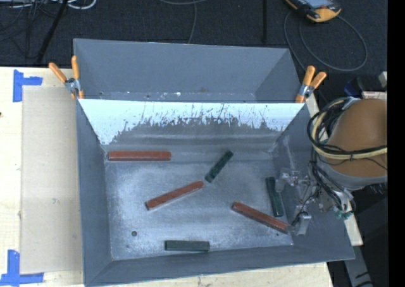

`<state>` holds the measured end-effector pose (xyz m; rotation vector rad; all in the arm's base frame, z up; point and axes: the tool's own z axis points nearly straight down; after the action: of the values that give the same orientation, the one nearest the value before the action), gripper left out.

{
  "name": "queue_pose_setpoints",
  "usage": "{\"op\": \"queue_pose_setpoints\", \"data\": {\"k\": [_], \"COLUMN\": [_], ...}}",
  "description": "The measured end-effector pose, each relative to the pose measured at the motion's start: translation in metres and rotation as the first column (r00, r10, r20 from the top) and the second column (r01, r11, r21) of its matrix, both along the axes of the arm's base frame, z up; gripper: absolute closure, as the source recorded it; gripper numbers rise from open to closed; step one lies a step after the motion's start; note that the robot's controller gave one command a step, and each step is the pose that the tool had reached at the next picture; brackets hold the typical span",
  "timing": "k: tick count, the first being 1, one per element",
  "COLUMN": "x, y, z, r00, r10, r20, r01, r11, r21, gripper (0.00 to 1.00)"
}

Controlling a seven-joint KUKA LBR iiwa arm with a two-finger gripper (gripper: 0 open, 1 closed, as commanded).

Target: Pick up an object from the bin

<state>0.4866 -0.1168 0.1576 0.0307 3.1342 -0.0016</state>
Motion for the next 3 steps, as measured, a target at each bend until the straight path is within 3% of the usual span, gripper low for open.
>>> {"op": "queue_pose_setpoints", "data": {"k": [1,2,3], "x": [0.008,-0.002,-0.002], "y": [0.007,-0.033,-0.033], "z": [-0.069,-0.088,-0.088], "r00": [1.0,0.936,0.936], "r10": [0.031,0.351,0.353], "r20": [-0.003,-0.006,-0.006], "r01": [-0.031,-0.351,-0.353], "r11": [1.0,0.936,0.936], "r21": [0.0,0.001,0.001], "gripper": [0.0,1.0,1.0]}}
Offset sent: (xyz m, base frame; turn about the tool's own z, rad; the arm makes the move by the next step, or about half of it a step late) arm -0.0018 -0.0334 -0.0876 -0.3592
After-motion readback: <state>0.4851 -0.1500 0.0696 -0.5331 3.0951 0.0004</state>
